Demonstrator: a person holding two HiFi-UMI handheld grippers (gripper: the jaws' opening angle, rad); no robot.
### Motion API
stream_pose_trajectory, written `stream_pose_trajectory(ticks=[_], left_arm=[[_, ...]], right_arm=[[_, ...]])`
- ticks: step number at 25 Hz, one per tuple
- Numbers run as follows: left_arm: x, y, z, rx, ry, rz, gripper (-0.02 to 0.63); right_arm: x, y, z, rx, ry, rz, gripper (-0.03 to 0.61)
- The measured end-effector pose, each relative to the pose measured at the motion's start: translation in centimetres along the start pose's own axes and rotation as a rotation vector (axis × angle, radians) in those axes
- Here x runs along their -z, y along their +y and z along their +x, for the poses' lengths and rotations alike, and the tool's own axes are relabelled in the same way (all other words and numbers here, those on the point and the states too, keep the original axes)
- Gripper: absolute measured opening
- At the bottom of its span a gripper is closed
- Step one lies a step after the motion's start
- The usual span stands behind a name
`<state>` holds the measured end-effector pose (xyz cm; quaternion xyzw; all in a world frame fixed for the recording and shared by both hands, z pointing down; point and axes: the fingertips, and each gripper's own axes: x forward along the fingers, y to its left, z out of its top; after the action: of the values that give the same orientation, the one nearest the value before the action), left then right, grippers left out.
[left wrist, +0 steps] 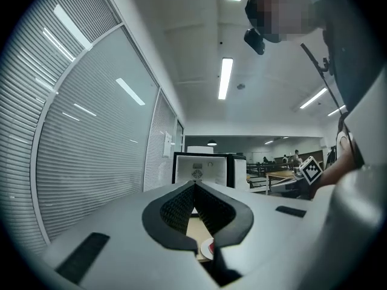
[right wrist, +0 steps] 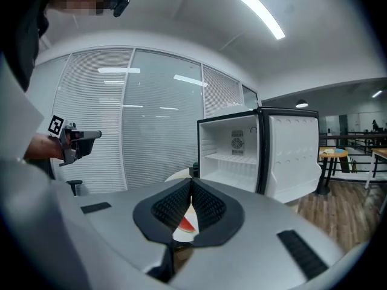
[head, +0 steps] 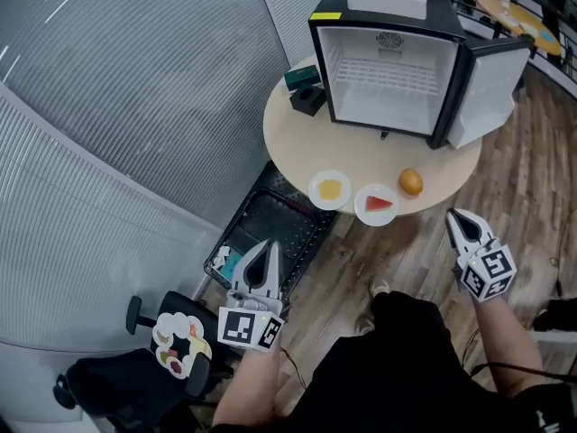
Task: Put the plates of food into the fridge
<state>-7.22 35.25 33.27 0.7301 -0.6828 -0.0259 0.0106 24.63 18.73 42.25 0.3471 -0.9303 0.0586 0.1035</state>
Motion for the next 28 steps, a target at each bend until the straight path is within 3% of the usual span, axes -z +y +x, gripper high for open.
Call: stream_pose_trajectory(ticks=[4,14,21,26,28], left_arm=[[1.6,-1.1,2.5,0.056,0.021,-0.007,0.006],[0.8,2.5,9.0,0.04,0.013,0.019,0.006],[3.4,4.4,15.1,0.051,0.061,0.009,0.006],[5.3,4.2,19.0,0.099,0.108,0.004,0.006],[5.9,4.1,20.2,0.113,0.127,0.009,0.006]], right_arm=[[0.9,-1.4,1.3,0.037,-0.001,0.014,0.005],[3.6,-5.7,7.7,0.066,0.053,0.028,0.005],[7.4,-7.0,12.2,-0.006,0.132,0.071,0.005],[10.2,-7.9,14.8,-0.011,0.198,0.036,0.01],[11.2,-8.4,15.7,-0.011,0.224,0.012,0.07]])
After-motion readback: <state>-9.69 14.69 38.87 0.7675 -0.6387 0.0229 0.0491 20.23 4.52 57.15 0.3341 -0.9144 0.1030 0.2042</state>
